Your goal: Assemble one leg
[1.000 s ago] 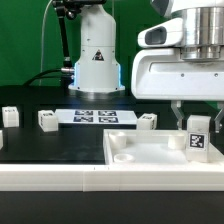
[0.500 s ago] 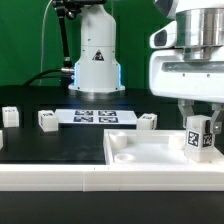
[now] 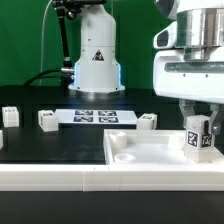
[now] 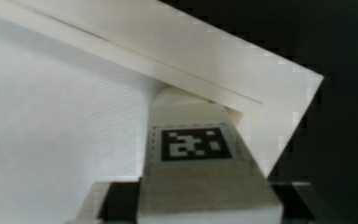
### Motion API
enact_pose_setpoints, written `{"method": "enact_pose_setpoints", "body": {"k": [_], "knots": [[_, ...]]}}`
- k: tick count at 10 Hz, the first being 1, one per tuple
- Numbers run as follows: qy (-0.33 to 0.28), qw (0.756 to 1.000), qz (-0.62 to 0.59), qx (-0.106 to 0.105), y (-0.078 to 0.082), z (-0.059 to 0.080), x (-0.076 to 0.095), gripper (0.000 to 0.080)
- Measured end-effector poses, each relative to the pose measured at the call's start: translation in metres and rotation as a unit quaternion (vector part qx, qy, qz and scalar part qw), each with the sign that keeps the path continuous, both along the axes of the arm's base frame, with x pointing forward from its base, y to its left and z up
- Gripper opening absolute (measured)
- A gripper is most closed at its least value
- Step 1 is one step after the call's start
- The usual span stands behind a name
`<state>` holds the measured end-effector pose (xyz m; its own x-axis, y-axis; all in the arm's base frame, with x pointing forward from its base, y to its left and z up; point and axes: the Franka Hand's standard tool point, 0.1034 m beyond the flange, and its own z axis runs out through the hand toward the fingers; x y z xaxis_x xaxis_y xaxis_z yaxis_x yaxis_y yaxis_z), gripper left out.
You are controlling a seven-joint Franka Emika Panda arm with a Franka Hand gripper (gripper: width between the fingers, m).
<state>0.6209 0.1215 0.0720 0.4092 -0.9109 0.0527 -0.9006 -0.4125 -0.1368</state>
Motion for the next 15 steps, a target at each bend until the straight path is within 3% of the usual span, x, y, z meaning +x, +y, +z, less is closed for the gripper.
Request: {"method": "enact_pose_setpoints", "body": {"k": [1,3,4,6,9,12,15], "knots": [[0.000,1.000,0.000,0.000,0.0000,0.0000,0.0000,0.0295],[0.000,1.000,0.000,0.000,0.0000,0.0000,0.0000,0.0604],[0.000,1.000,0.000,0.000,0.0000,0.0000,0.0000,0.0635],[0.000,1.000,-0.027,0.005,0.0001,-0.0001,0.0000,0.0647],[-0.001,0.993,0.117,-0.019,0.0030,0.0003,0.0003,0.0649],[-0.003,0.971,0.236,-0.039,-0.0010,0.0016,0.0026,0.0649],[-0.003,0.930,0.363,-0.061,0.0005,0.0023,0.0026,0.0649]]}}
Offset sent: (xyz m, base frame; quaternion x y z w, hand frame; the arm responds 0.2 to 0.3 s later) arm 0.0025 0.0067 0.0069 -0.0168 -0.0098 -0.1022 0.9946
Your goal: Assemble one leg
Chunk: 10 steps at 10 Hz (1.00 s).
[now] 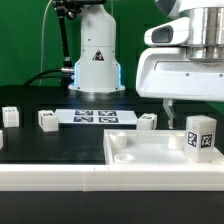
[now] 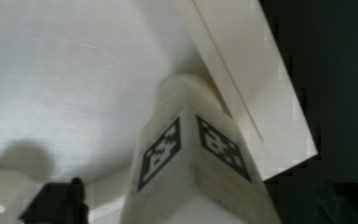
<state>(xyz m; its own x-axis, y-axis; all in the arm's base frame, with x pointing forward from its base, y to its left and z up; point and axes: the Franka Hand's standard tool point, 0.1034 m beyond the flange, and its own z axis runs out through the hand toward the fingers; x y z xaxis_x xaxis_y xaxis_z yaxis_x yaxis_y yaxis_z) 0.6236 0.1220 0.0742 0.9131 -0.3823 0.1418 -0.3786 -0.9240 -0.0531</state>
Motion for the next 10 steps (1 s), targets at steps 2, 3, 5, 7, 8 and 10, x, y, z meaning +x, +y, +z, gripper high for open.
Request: {"method": "enact_pose_setpoints", "body": {"k": [2,3,5,7,8,10], "knots": [[-0.001,0.994,0.110,-0.018,0.0050,0.0021,-0.0001,0.0649],[-0.001,0.987,0.156,-0.025,0.0029,0.0023,0.0004,0.0649],[0.001,0.976,0.216,-0.038,-0.0027,0.0009,-0.0001,0.0649],[0.003,0.966,0.254,-0.048,-0.0039,0.0005,-0.0004,0.0649],[0.003,0.967,0.251,-0.047,-0.0041,0.0005,-0.0003,0.0527],[0.003,0.967,0.251,-0.048,-0.0043,0.0002,-0.0005,0.0291]]}}
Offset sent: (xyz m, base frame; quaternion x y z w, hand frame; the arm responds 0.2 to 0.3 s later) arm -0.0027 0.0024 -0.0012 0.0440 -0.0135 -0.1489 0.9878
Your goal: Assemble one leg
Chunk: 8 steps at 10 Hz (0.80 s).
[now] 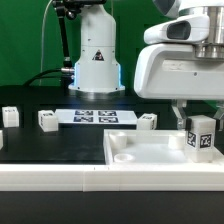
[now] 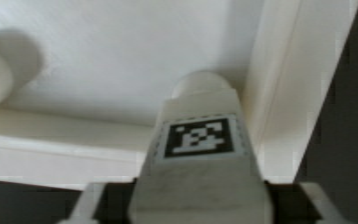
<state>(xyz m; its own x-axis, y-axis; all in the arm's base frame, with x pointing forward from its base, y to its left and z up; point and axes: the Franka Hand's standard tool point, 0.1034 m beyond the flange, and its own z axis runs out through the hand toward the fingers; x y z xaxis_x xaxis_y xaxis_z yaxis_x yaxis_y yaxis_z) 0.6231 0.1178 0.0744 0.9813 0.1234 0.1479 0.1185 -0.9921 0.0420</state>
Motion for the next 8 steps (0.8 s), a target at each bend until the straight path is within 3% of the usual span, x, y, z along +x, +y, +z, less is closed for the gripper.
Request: {"method": "enact_pose_setpoints", "body": {"k": [3,8], "knots": [[0.000,1.000,-0.017,0.003,-0.0004,-0.0001,0.0000,0.0291],[-0.005,0.975,-0.218,0.035,-0.0068,-0.0009,-0.0009,0.0292]]}}
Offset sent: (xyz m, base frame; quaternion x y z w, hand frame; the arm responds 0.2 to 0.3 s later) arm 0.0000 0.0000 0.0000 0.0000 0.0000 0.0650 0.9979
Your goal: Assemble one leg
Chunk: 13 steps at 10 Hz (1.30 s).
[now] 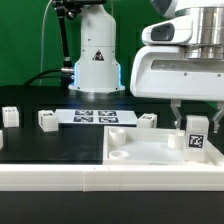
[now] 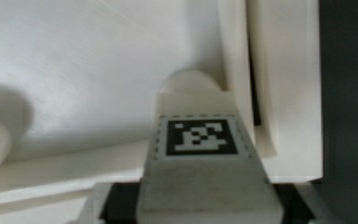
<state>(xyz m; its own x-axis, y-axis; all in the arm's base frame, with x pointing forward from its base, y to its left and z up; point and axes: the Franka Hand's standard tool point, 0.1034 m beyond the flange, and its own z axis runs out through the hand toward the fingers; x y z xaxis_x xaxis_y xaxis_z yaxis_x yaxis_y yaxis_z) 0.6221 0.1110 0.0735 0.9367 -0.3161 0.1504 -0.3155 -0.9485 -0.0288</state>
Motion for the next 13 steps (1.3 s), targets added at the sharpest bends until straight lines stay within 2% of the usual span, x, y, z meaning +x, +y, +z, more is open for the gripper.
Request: {"method": "enact_pose_setpoints", "body": {"k": [2,6,8,9,10,11,13], "knots": [[0.001,0.997,-0.076,0.008,-0.005,0.000,-0.001,0.0292],[-0.002,0.982,-0.190,0.000,-0.022,0.000,-0.004,0.0301],[-0.001,0.981,-0.193,-0.002,-0.025,0.000,-0.005,0.0305],[-0.001,0.981,-0.193,-0.002,-0.025,0.000,-0.005,0.0500],[-0.001,0.981,-0.193,-0.002,-0.025,0.000,-0.005,0.0602],[-0.001,0.981,-0.193,-0.002,-0.025,0.000,-0.005,0.0635],[-0.001,0.981,-0.193,-0.002,-0.025,0.000,-0.005,0.0647]]}}
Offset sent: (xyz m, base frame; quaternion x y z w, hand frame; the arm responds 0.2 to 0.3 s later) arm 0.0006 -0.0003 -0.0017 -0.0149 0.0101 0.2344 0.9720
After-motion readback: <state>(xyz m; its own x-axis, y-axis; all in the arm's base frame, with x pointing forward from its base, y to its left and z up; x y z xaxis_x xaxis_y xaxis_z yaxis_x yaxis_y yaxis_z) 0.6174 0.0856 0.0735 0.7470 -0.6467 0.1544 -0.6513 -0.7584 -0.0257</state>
